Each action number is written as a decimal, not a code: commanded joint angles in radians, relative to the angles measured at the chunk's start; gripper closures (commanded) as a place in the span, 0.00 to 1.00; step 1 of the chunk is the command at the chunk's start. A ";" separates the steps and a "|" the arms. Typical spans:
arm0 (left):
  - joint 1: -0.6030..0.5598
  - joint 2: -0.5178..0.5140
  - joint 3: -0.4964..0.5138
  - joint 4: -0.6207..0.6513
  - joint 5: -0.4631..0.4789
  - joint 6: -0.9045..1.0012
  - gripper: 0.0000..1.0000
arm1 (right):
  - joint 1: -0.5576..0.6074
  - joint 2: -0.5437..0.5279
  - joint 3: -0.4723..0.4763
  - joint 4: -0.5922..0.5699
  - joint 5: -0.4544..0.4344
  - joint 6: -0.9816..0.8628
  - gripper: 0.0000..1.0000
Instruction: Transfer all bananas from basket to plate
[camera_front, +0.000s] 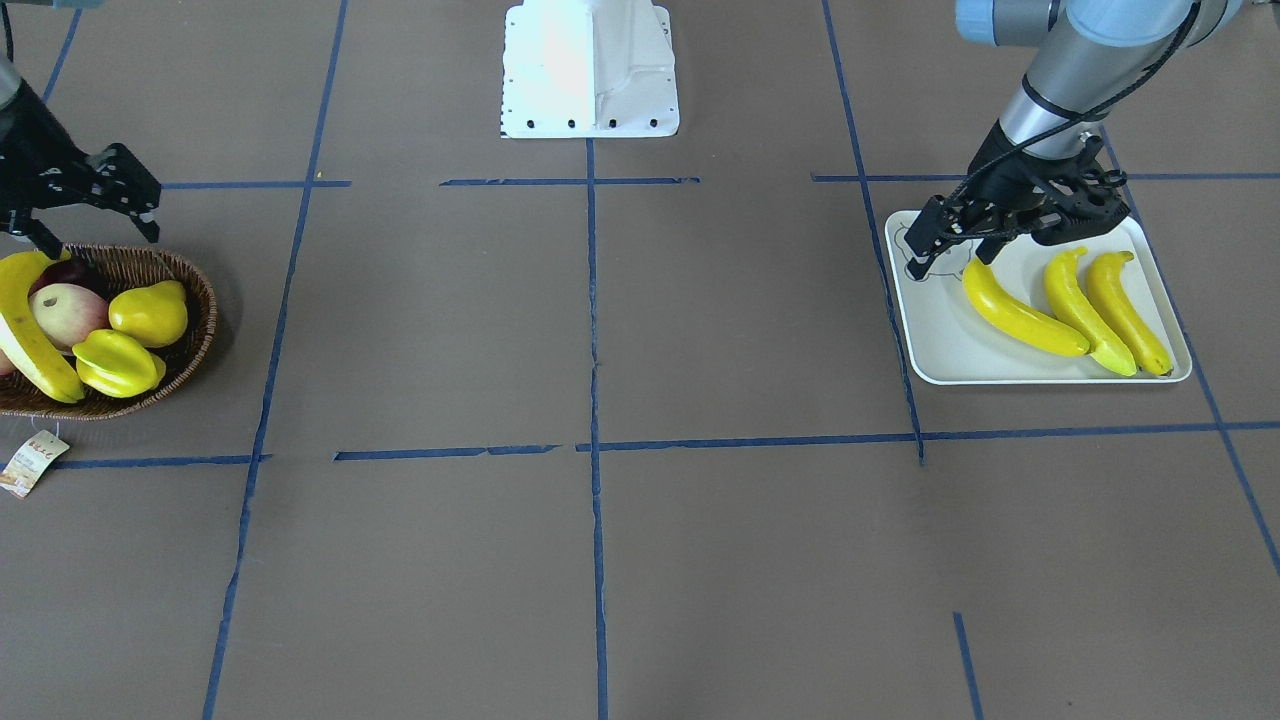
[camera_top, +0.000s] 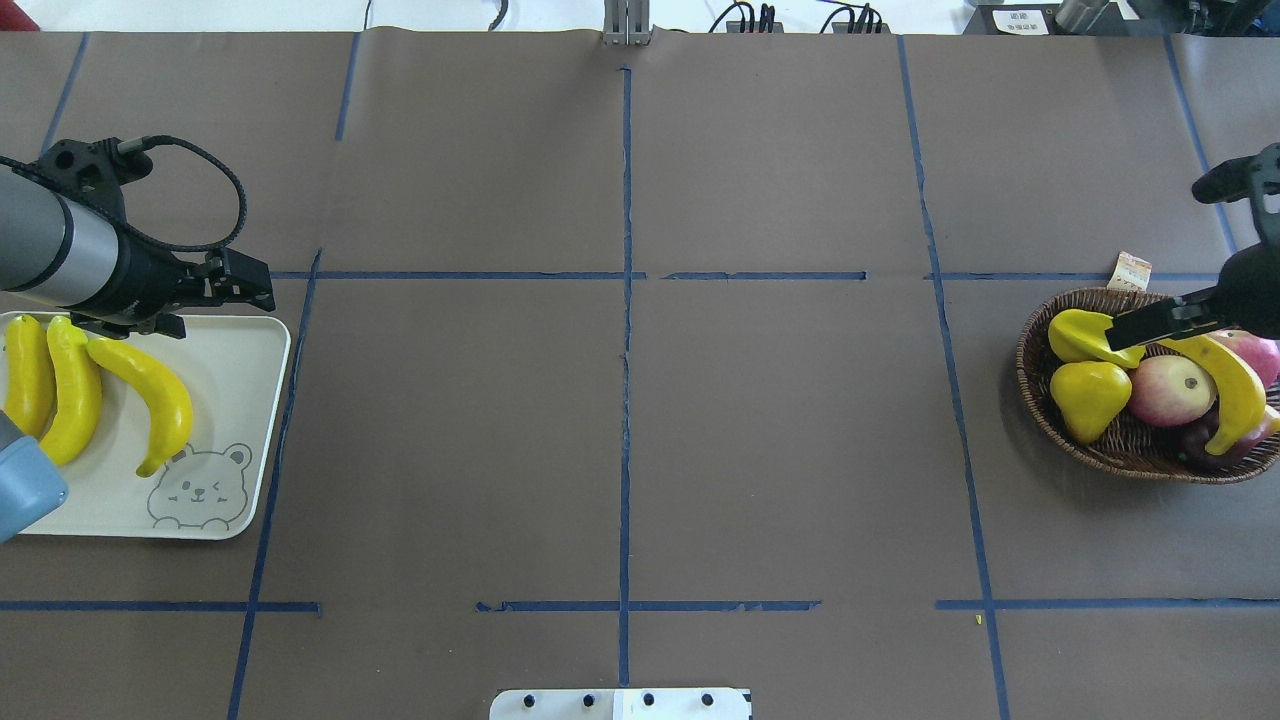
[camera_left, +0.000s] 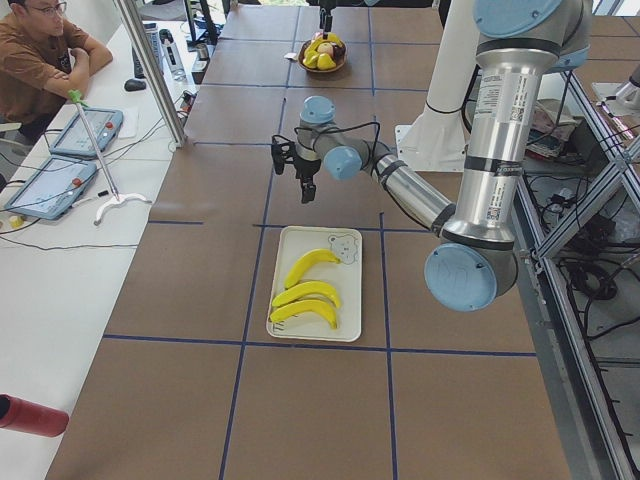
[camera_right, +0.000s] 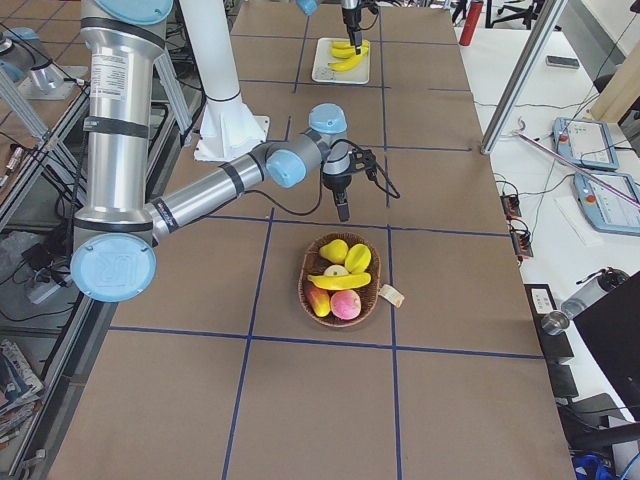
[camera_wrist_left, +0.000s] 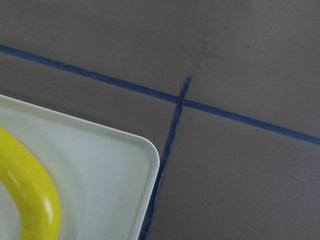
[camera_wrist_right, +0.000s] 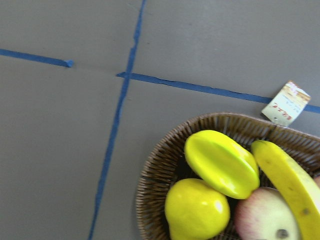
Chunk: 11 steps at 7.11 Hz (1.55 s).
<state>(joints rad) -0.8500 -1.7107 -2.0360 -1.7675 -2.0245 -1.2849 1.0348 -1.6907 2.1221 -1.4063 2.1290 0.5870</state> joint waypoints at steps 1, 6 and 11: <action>0.003 -0.020 -0.001 0.016 -0.002 -0.014 0.01 | 0.123 -0.027 -0.118 0.001 0.110 -0.170 0.00; 0.003 -0.033 -0.003 0.017 0.000 -0.016 0.01 | 0.143 -0.092 -0.269 0.001 0.189 -0.328 0.00; 0.003 -0.032 -0.001 0.016 0.001 -0.014 0.01 | 0.140 -0.015 -0.360 0.003 0.189 -0.326 0.00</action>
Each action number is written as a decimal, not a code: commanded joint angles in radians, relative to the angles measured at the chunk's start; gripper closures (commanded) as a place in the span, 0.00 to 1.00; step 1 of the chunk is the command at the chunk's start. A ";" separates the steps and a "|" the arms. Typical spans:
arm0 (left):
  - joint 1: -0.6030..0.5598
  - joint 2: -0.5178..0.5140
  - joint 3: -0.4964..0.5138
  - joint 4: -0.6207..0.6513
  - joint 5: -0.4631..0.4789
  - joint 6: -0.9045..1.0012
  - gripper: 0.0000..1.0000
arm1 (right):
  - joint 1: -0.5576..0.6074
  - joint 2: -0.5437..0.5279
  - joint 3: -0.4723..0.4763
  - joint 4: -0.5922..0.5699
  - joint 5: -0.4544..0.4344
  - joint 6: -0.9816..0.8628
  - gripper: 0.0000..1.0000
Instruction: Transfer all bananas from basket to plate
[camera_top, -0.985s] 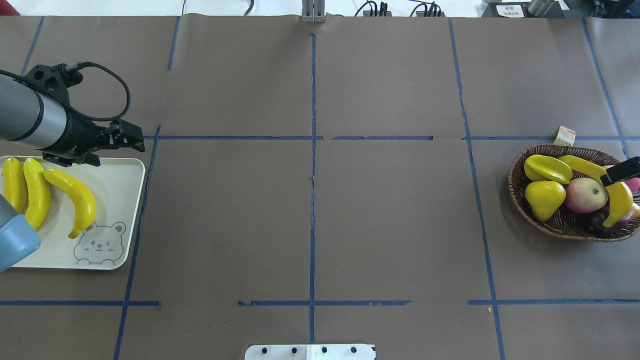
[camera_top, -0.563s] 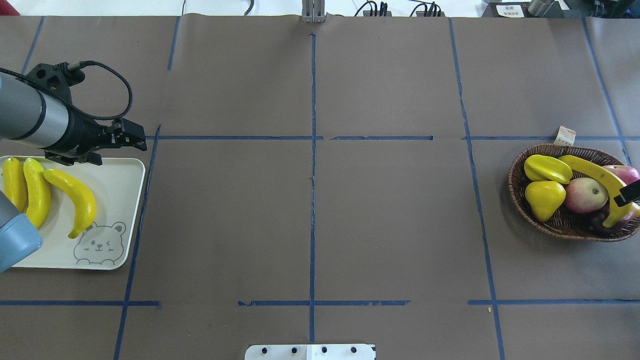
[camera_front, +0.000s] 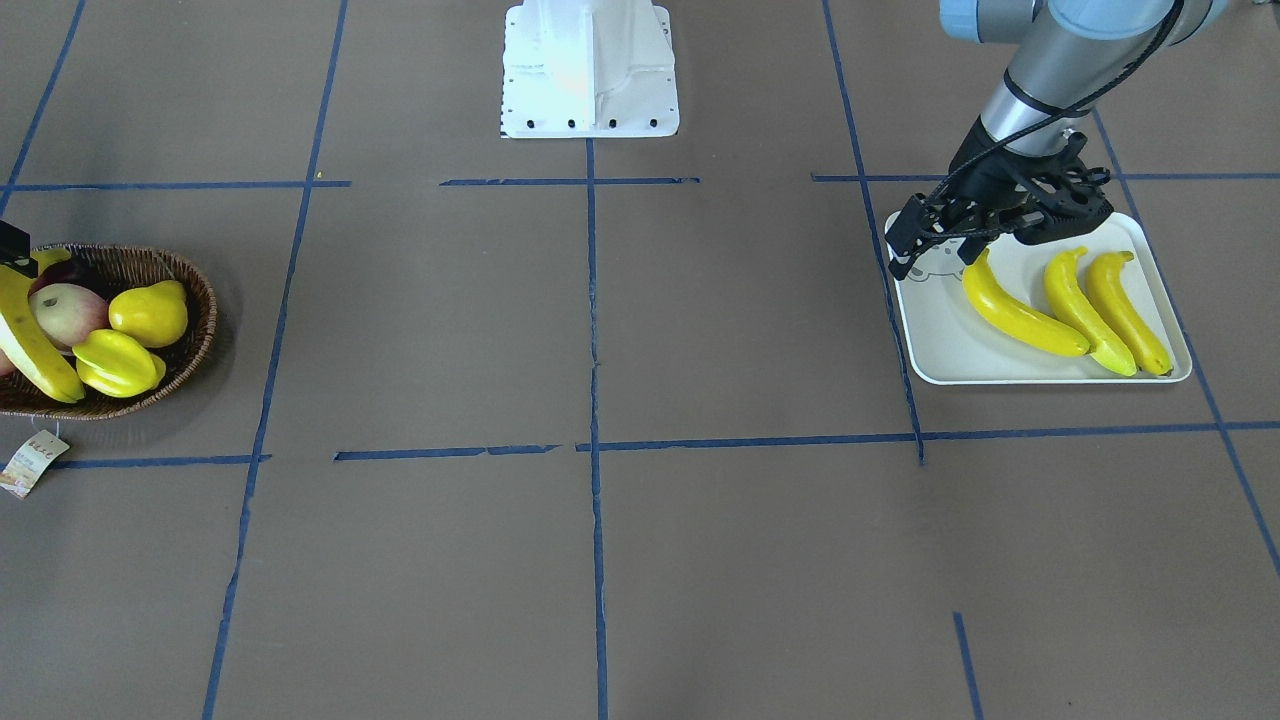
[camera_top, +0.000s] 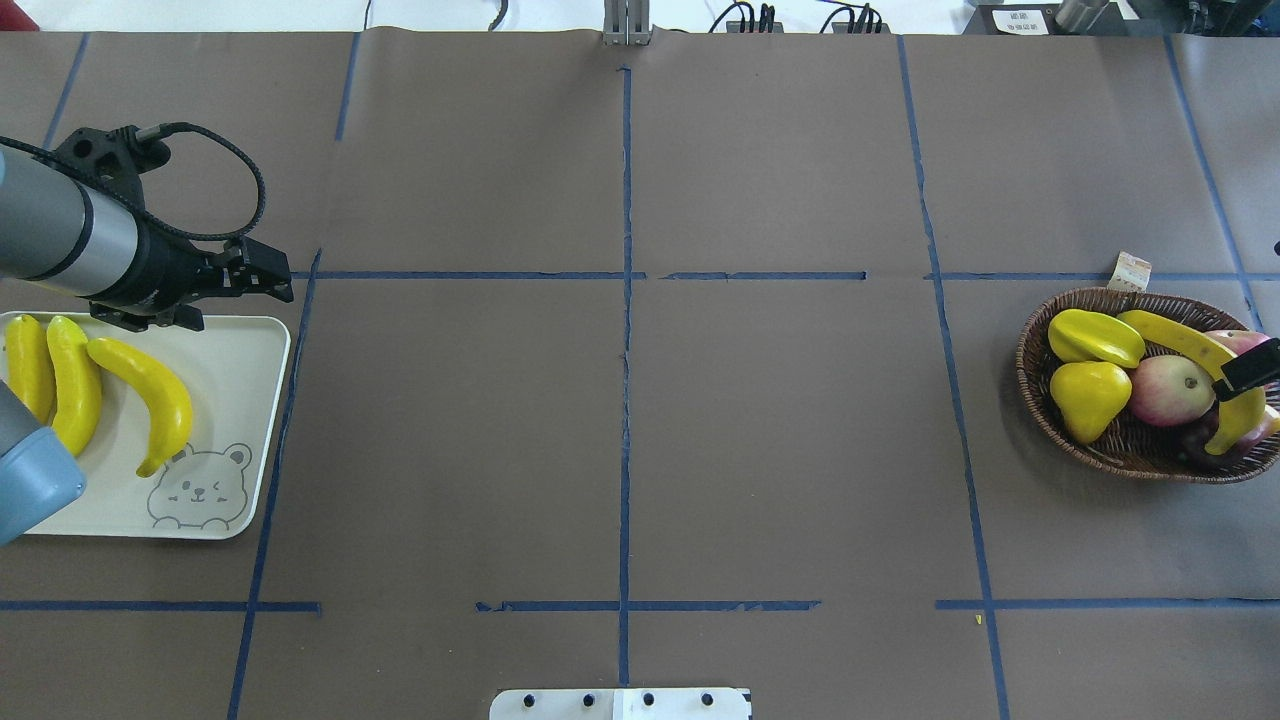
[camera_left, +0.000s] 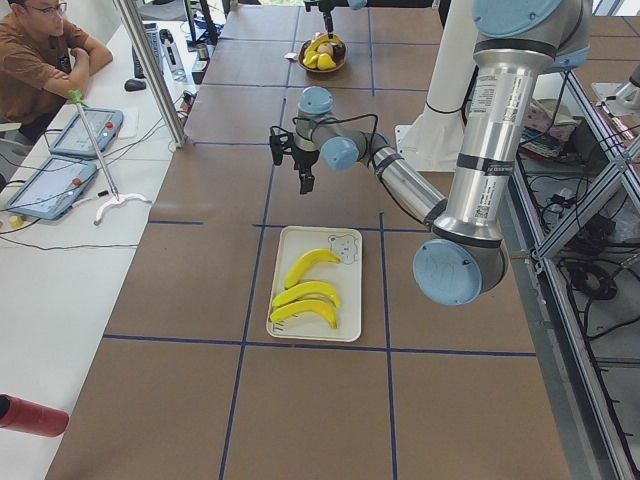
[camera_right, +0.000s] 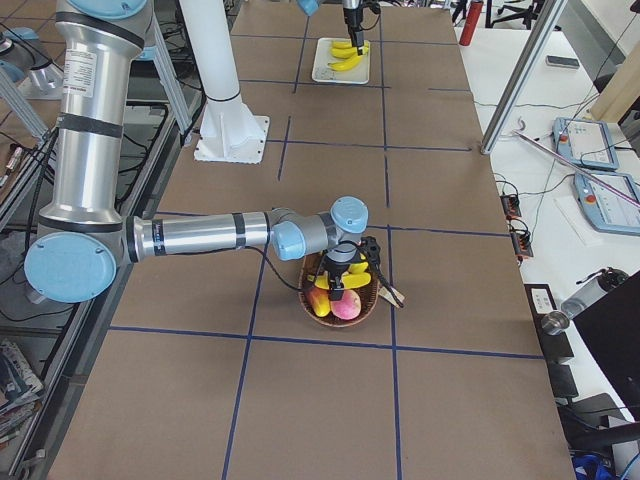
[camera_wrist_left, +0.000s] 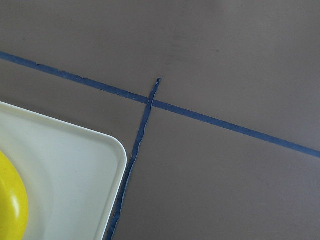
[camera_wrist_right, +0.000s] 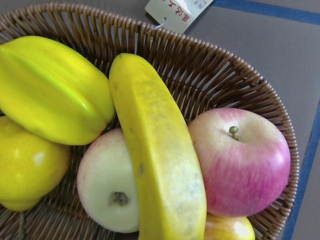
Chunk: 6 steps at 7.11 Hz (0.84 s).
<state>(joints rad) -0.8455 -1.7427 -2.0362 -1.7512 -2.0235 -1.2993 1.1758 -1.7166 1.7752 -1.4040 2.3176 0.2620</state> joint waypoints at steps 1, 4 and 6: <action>-0.001 0.002 0.001 -0.001 0.002 0.000 0.01 | -0.001 0.009 -0.017 0.000 0.002 -0.001 0.00; -0.001 0.003 0.001 0.001 0.000 0.002 0.01 | -0.005 0.009 -0.022 0.000 0.019 -0.001 0.21; -0.001 0.003 -0.001 0.001 0.002 0.002 0.01 | -0.016 0.008 -0.022 0.000 0.025 -0.001 0.23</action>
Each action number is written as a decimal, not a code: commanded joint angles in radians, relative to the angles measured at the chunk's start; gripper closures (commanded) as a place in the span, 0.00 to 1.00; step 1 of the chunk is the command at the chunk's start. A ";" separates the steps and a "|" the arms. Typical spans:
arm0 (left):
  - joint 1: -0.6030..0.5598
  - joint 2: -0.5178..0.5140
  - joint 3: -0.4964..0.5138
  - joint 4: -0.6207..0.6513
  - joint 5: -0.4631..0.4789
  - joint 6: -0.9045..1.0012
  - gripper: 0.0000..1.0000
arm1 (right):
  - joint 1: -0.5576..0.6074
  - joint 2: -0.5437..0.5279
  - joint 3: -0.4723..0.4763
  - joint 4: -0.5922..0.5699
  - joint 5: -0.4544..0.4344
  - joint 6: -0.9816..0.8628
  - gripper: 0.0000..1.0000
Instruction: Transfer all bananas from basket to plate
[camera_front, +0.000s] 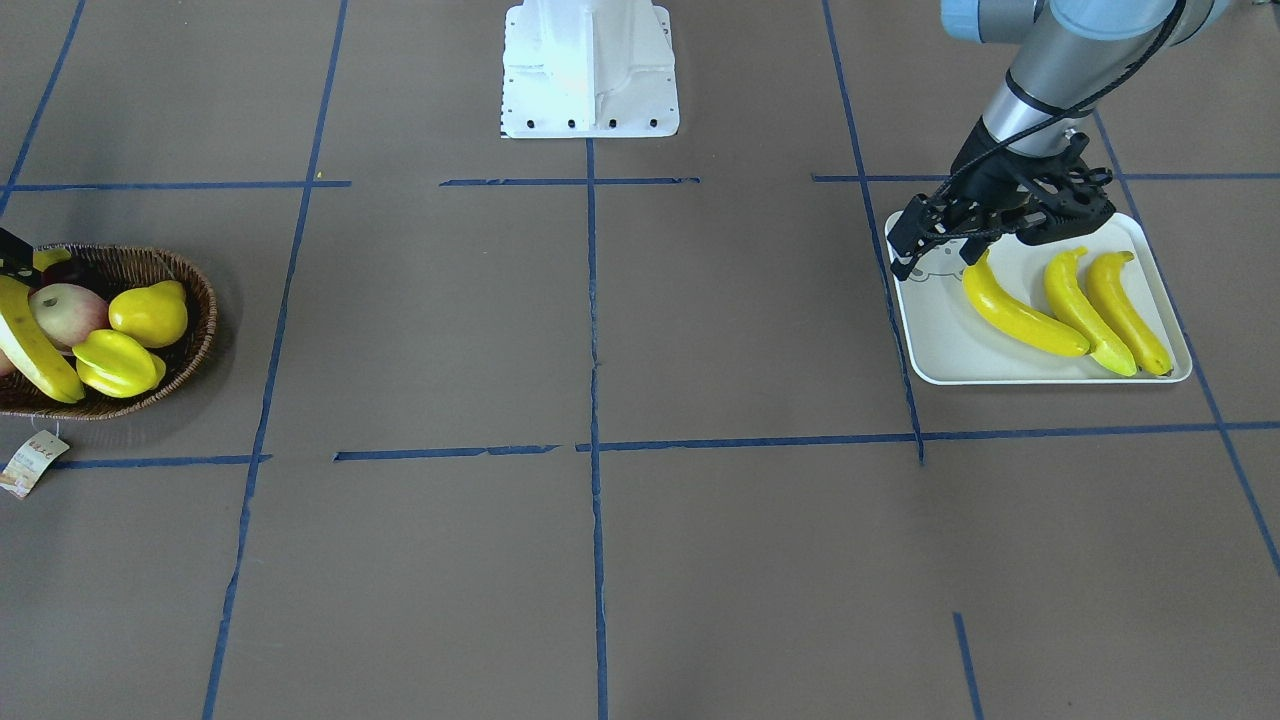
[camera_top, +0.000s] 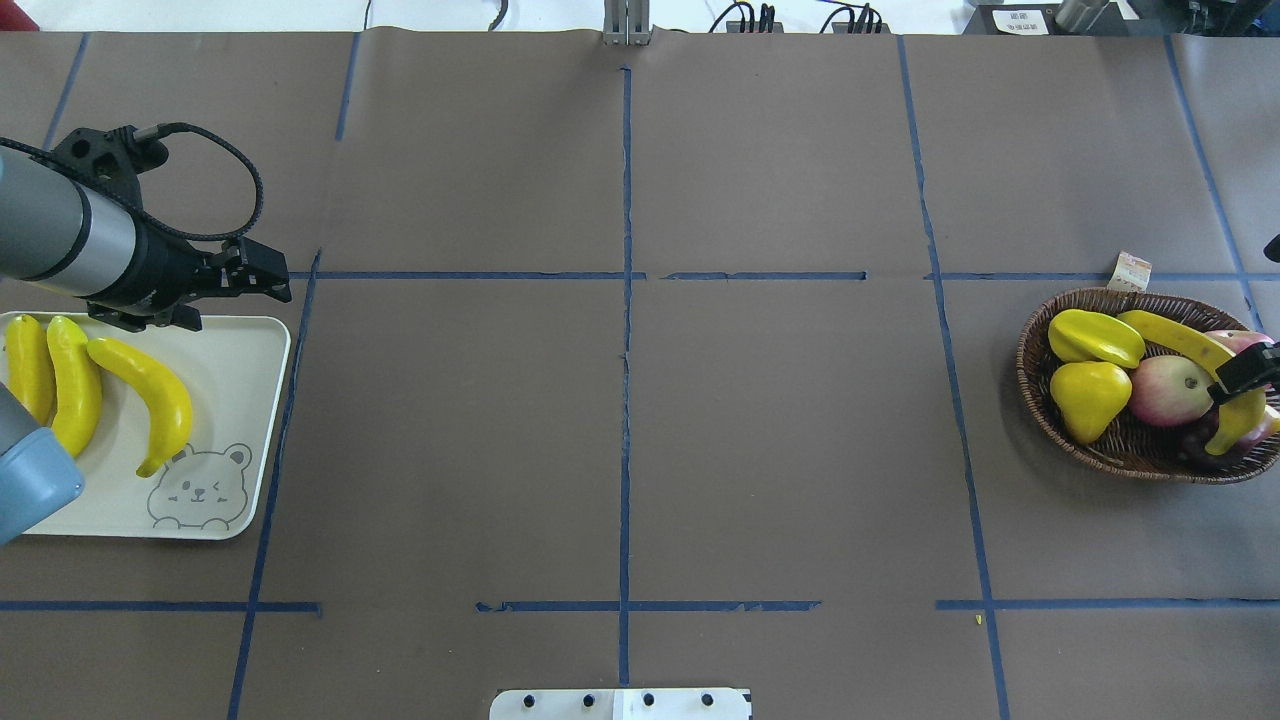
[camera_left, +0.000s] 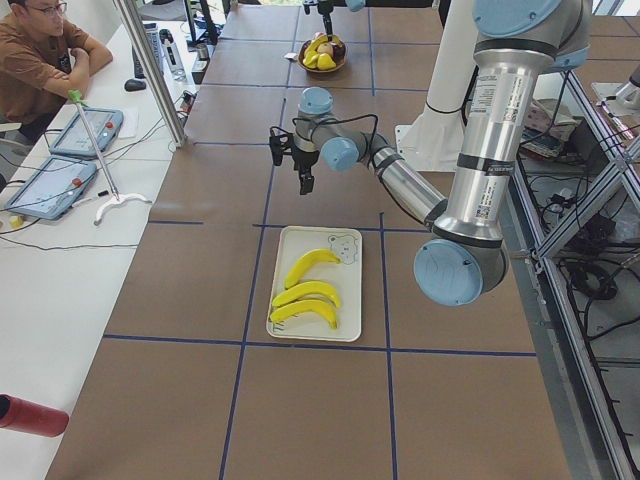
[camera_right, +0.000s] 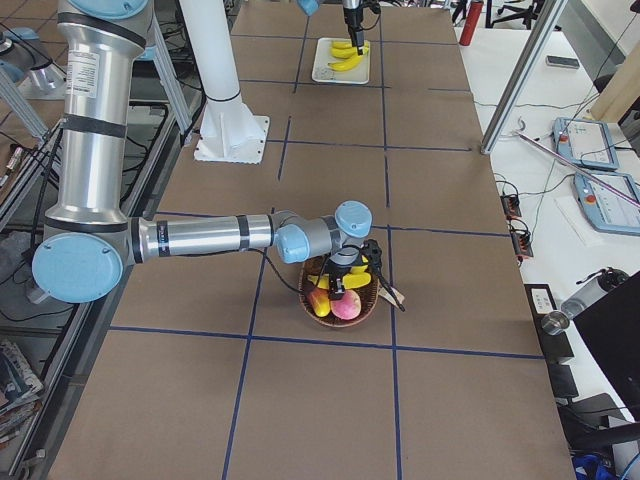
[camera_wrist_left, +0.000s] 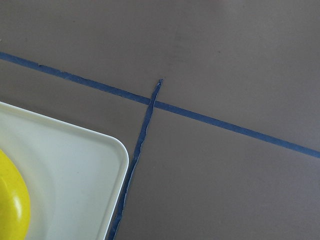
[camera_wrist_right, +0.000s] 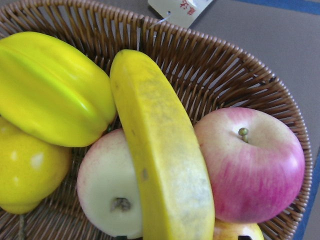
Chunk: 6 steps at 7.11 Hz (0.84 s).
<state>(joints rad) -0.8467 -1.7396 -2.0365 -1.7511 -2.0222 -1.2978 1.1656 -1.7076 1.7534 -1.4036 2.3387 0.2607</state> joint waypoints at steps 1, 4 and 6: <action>0.000 0.002 -0.001 -0.001 0.000 0.000 0.01 | -0.015 0.000 0.000 0.000 0.005 0.000 0.23; -0.002 0.002 -0.001 -0.001 0.000 0.000 0.01 | -0.015 0.002 0.011 0.000 0.008 -0.020 0.89; -0.002 0.000 -0.001 0.001 0.000 0.000 0.01 | 0.043 -0.010 0.097 -0.008 0.079 -0.028 1.00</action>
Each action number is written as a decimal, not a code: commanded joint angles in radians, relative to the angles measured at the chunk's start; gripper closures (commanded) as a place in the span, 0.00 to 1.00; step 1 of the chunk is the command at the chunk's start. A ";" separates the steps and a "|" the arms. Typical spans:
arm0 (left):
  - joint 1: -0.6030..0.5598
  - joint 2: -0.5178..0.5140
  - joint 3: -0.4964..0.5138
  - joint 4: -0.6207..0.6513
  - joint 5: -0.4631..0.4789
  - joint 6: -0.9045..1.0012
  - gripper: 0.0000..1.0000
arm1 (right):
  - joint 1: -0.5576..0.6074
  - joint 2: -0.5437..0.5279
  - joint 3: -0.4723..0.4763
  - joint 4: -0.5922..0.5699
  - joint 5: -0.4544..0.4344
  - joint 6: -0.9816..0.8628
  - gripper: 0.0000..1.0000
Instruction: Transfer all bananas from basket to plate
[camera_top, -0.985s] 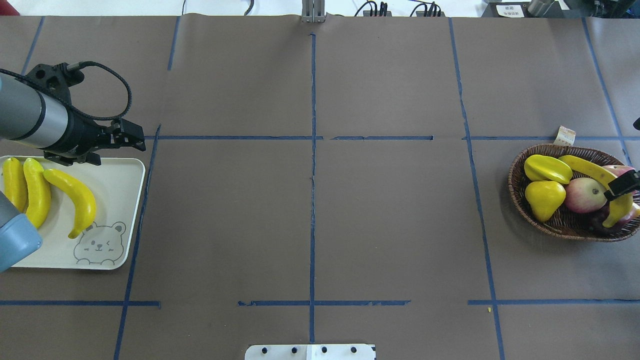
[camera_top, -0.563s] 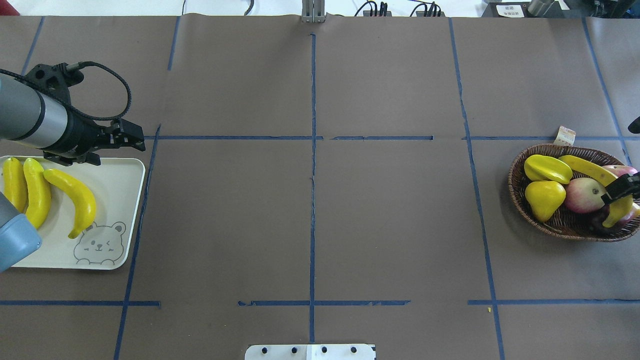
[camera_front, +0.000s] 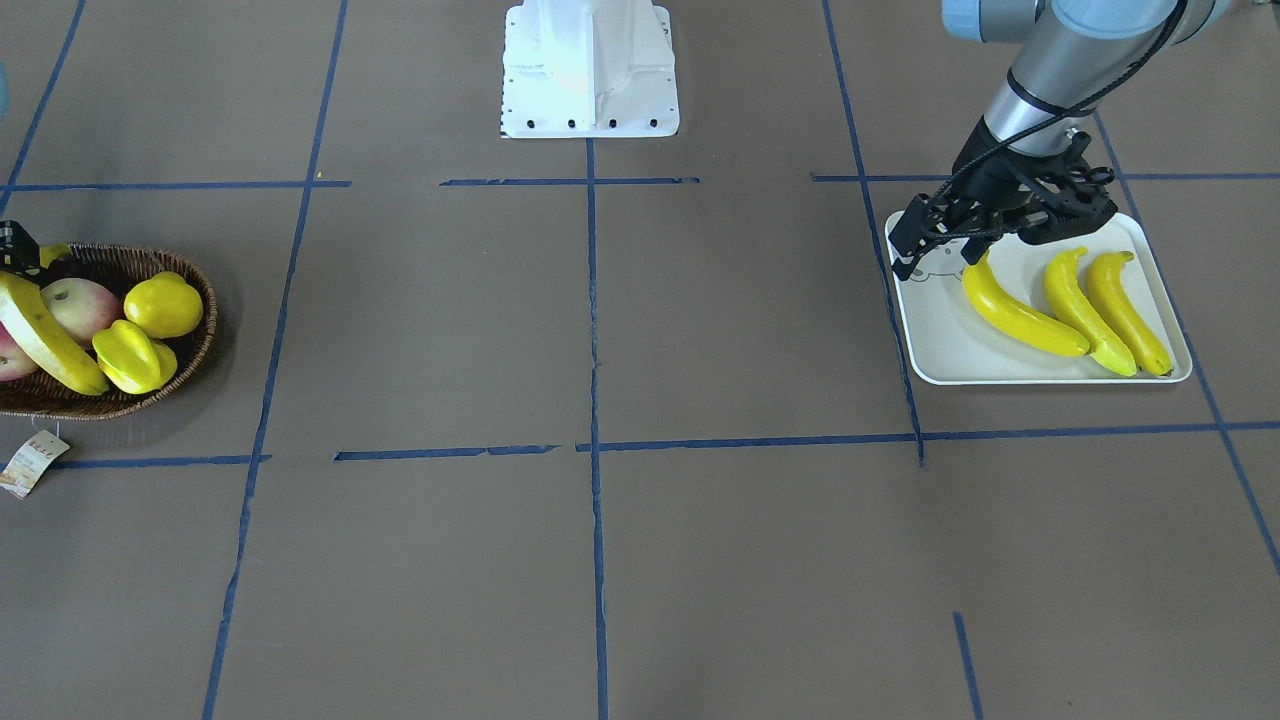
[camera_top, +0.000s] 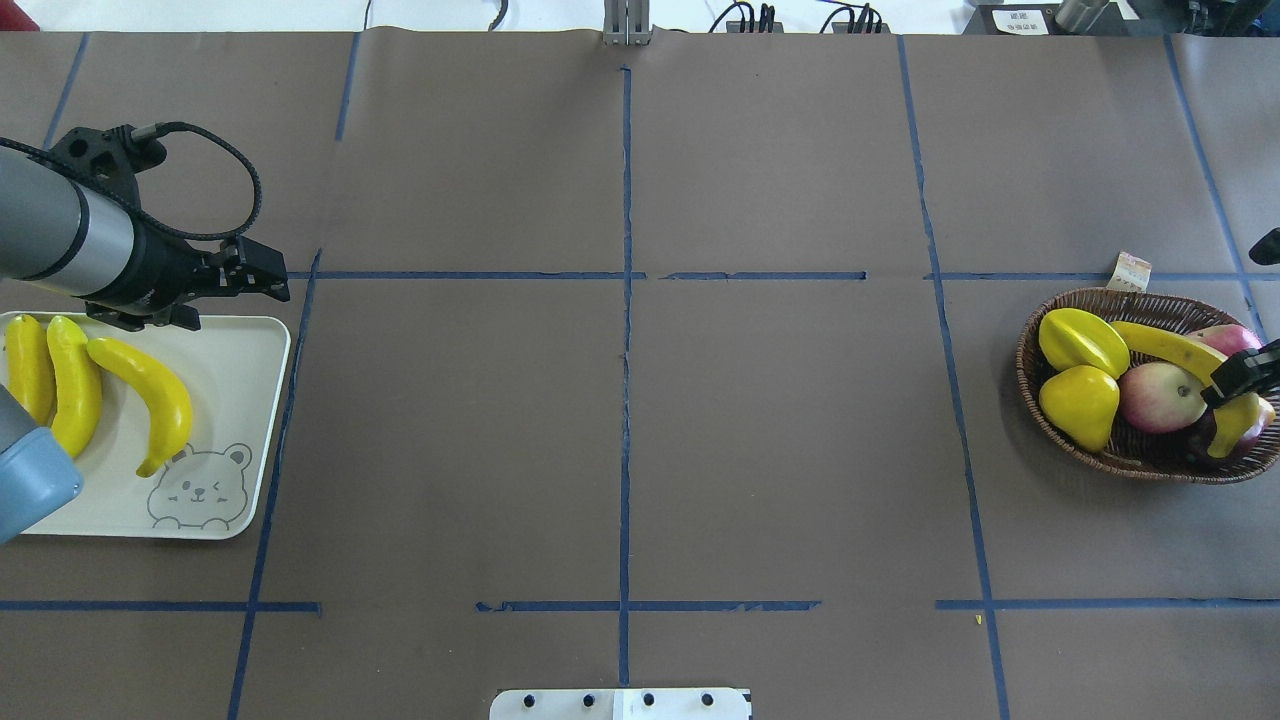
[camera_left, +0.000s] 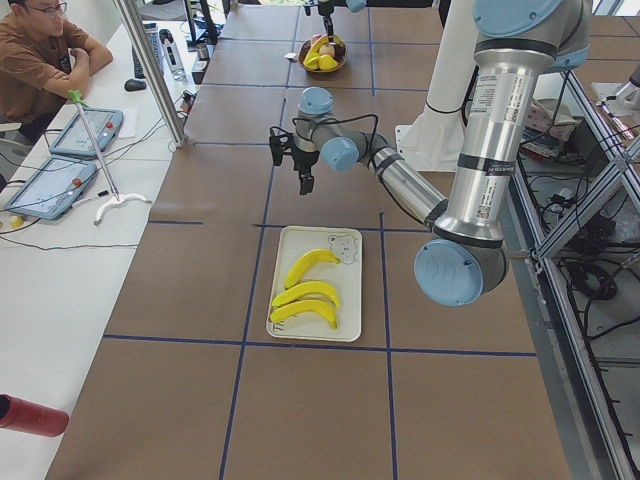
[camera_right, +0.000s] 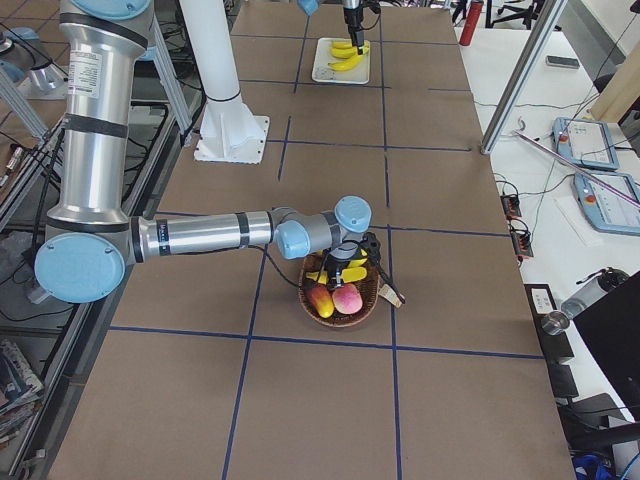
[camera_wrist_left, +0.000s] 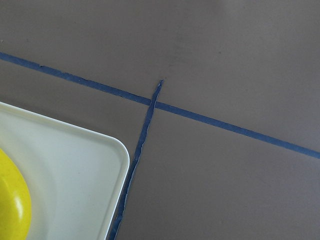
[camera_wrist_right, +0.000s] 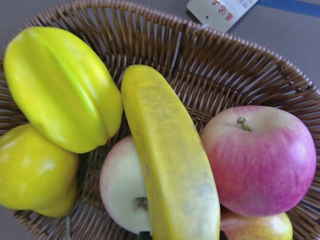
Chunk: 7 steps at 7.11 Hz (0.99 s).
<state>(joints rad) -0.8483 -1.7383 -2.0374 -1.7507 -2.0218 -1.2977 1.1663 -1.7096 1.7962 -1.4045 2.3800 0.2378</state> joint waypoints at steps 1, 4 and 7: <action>0.000 -0.001 0.002 0.000 -0.002 0.000 0.01 | 0.082 -0.046 0.127 -0.016 0.048 -0.005 1.00; 0.000 0.002 0.008 -0.001 -0.002 0.002 0.01 | 0.145 -0.062 0.274 -0.007 0.047 0.021 1.00; 0.006 -0.053 0.012 -0.010 -0.003 -0.003 0.01 | -0.010 0.253 0.287 0.002 0.039 0.498 1.00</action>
<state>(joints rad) -0.8437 -1.7584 -2.0276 -1.7548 -2.0247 -1.2987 1.2460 -1.5882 2.0782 -1.4044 2.4256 0.5193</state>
